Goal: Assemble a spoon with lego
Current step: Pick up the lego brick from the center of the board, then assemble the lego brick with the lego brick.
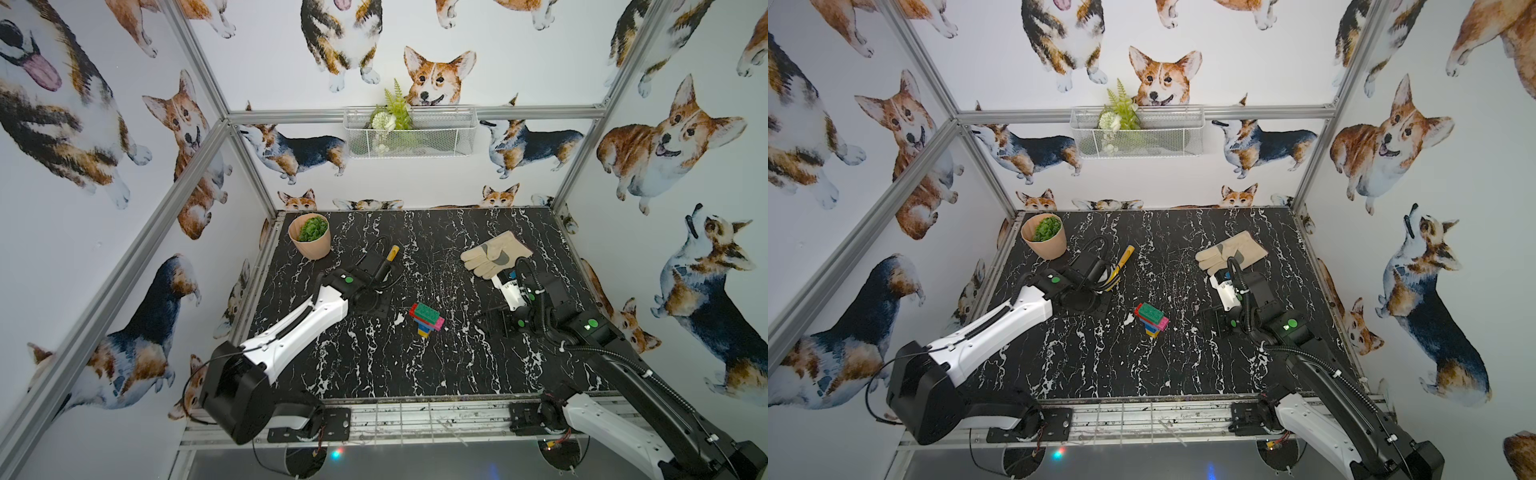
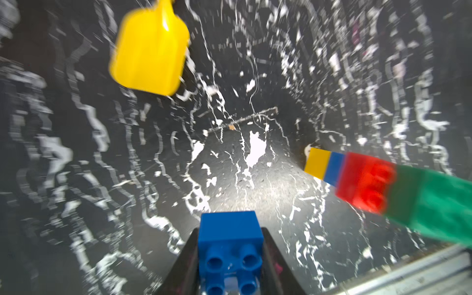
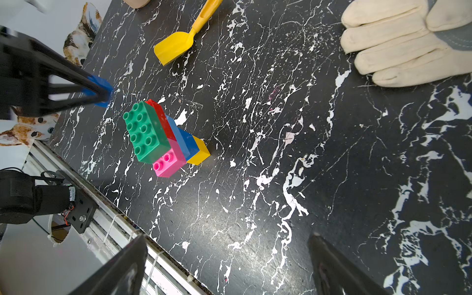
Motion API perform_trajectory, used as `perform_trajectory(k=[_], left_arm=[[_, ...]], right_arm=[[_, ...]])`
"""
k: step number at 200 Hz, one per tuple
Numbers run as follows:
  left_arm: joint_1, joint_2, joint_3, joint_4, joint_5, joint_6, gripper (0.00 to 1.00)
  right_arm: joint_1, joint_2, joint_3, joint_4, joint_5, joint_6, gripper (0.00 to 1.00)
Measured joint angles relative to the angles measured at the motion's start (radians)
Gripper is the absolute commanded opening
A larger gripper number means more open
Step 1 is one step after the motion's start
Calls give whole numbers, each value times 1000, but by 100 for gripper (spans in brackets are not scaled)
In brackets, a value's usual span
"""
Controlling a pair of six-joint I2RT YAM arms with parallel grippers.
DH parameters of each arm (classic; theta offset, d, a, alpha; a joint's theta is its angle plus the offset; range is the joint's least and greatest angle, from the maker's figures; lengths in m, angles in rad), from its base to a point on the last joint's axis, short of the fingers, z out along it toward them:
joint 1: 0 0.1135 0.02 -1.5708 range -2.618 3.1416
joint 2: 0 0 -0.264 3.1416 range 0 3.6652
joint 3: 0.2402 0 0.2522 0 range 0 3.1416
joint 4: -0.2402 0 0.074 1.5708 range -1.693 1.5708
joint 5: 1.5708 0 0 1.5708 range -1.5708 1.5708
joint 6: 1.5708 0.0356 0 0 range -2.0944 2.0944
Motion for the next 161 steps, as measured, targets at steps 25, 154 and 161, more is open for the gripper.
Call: perform_trajectory(k=[25,154,161], left_arm=[[-8,-39,145,-143,-4,15,28],[-341,385,598,-366,19,-29,28],[-341,398,602,-367,19,-29,28]], right_arm=[[0,2,0,0,0,0,100],[0,5,0,0,0,0,100],[0,5,0,0,0,0,100]])
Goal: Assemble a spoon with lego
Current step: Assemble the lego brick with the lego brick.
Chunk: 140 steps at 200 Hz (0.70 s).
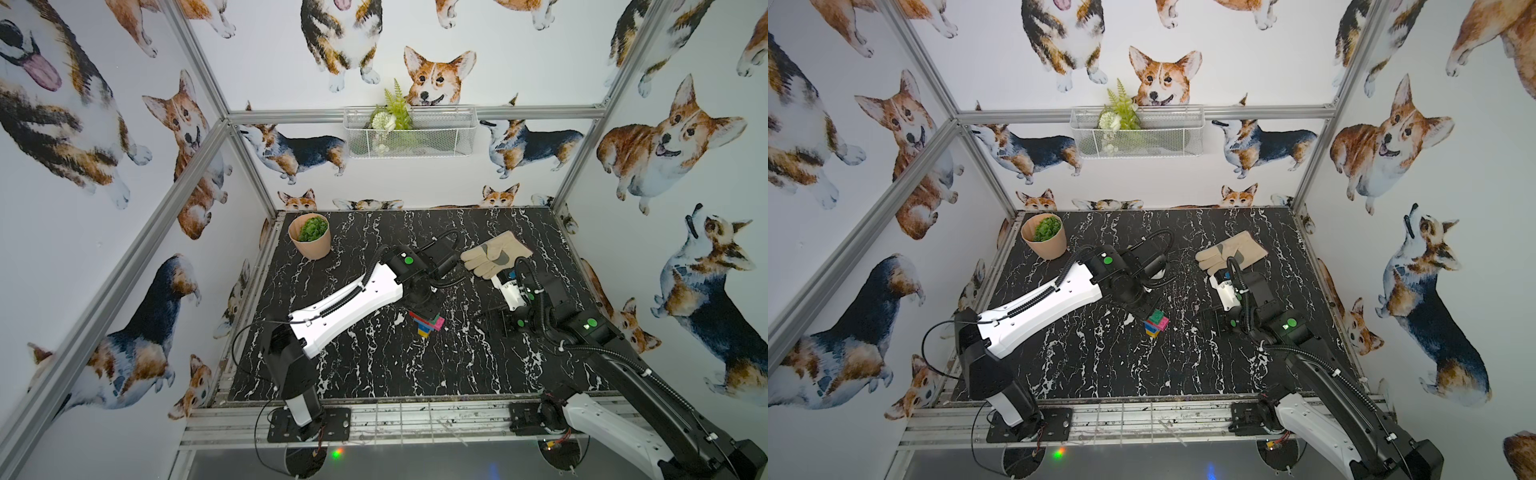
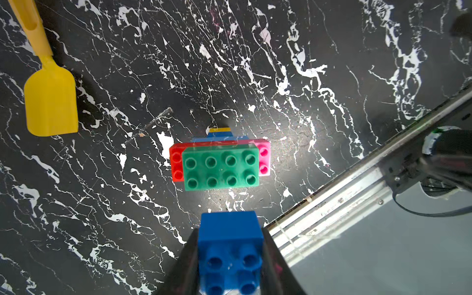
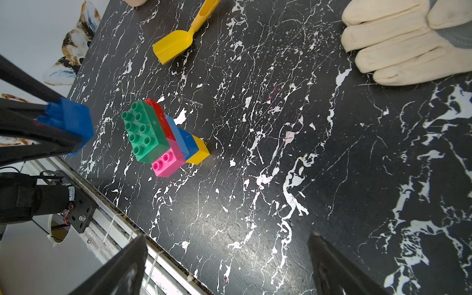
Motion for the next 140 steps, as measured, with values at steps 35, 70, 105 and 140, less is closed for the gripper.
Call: perform_trajectory(k=[35,70,105,140], left_arm=[[-1,53,38,-8,-7,2,28],[2,79,56,-19,-24,10,28],[10,94,50,-22,-34,13,27],[12,101,44,-19,-34,13,27]], right_arm=[[0,-1,-2,0,0,0,100],[0,-2,-4,0,0,0,100],[0,-3,-4,0,0,0,100],[0,-3,-5,0,0,0,100]])
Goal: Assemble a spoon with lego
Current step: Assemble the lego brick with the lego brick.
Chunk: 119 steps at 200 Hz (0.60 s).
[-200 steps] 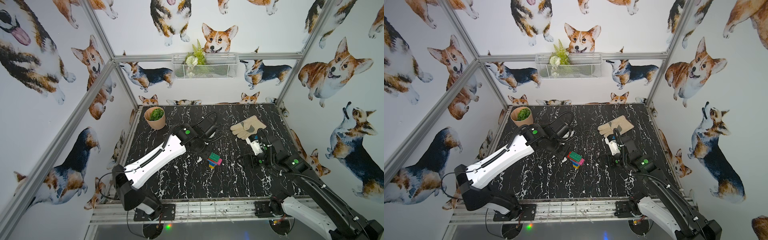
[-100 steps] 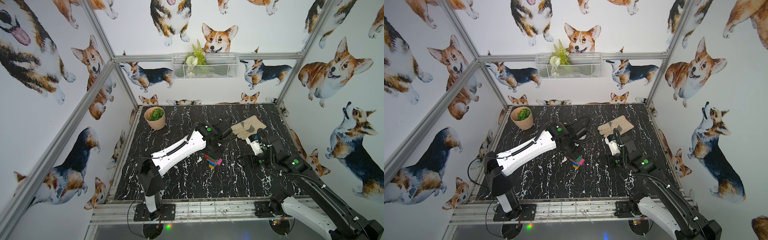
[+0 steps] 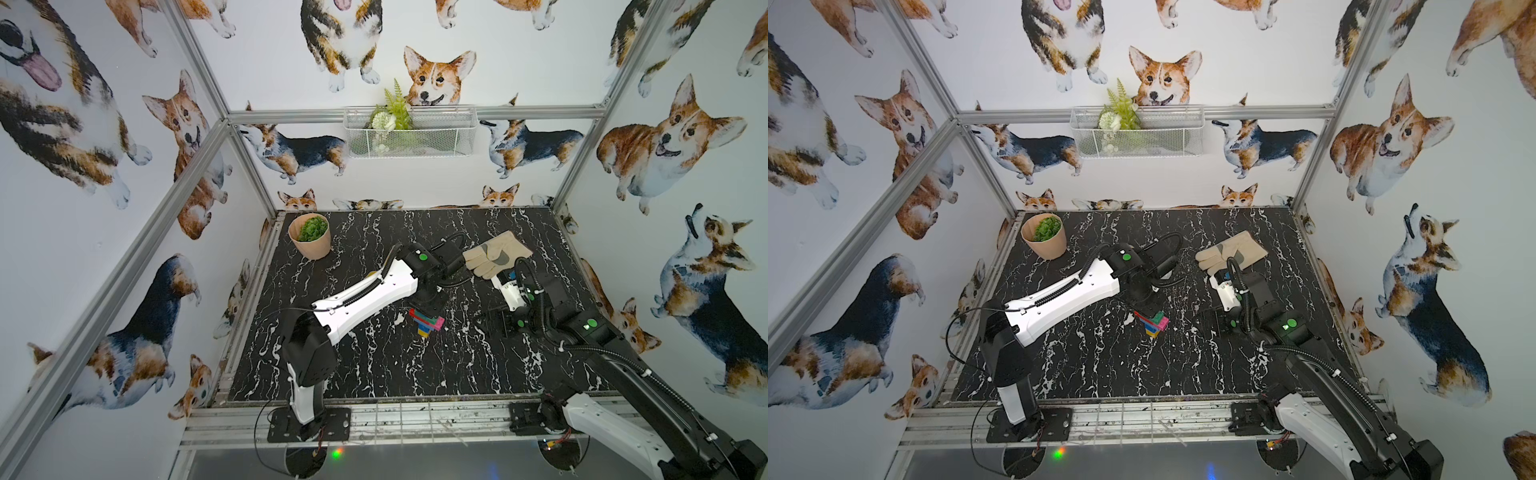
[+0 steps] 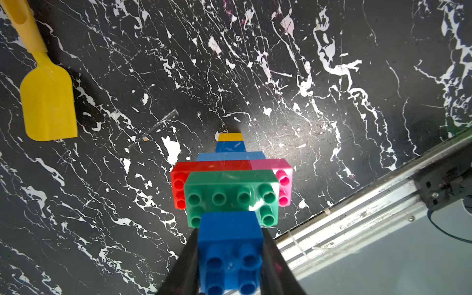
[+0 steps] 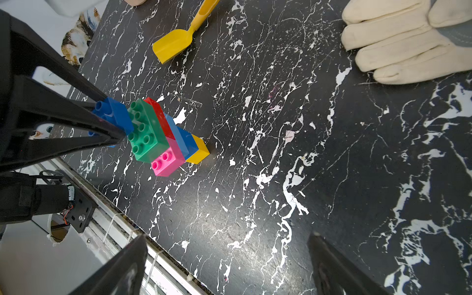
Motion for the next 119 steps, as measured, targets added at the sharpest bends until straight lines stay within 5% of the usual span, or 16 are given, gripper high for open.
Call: perform_trajectory(k=[119], left_arm=[[-2,6,-17,22,16,-2,27]], right_arm=[[0,0,0,0,0,0,100]])
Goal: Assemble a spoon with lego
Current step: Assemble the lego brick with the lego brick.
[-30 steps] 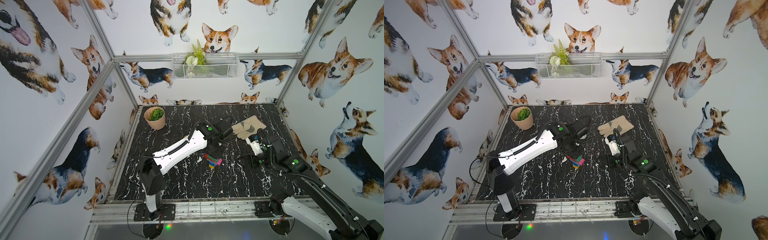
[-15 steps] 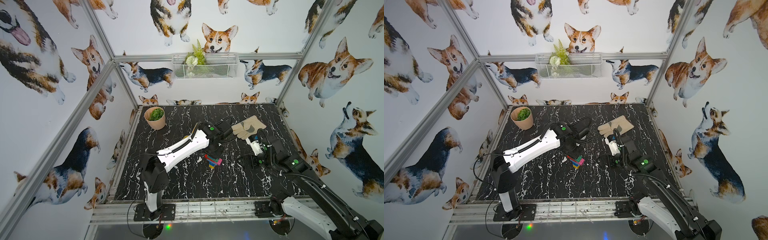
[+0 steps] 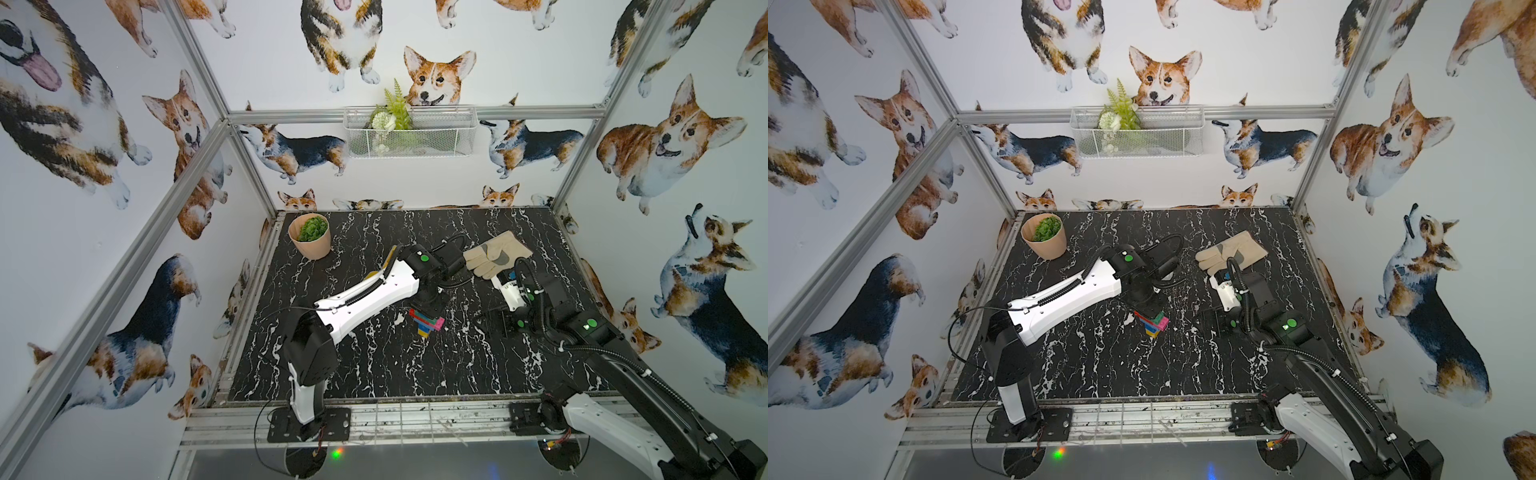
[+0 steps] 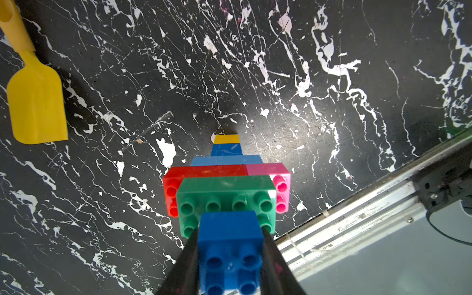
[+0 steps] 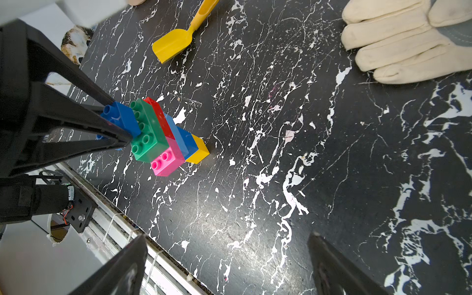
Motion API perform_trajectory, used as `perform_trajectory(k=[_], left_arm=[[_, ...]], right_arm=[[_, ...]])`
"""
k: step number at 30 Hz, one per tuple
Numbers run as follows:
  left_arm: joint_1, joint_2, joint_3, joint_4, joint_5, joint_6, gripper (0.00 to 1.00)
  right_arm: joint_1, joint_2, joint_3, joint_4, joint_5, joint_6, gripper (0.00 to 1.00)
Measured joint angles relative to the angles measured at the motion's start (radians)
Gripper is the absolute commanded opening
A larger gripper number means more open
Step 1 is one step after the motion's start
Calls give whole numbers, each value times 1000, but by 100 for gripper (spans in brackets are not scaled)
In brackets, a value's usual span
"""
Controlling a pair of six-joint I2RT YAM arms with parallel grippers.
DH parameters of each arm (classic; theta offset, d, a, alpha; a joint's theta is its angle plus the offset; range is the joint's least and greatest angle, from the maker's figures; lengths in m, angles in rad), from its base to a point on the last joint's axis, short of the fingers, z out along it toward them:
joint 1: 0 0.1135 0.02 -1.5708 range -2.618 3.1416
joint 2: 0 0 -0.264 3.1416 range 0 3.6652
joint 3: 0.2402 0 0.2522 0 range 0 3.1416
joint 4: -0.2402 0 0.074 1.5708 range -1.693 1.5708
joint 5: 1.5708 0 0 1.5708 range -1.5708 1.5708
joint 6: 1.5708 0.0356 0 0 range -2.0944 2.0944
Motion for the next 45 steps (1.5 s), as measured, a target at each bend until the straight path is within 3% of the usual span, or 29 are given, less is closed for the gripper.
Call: perform_trajectory(k=[45], left_arm=[[20,19,-19,42,18,28,27]], right_arm=[[1,2,-6,2,-1,3,100]])
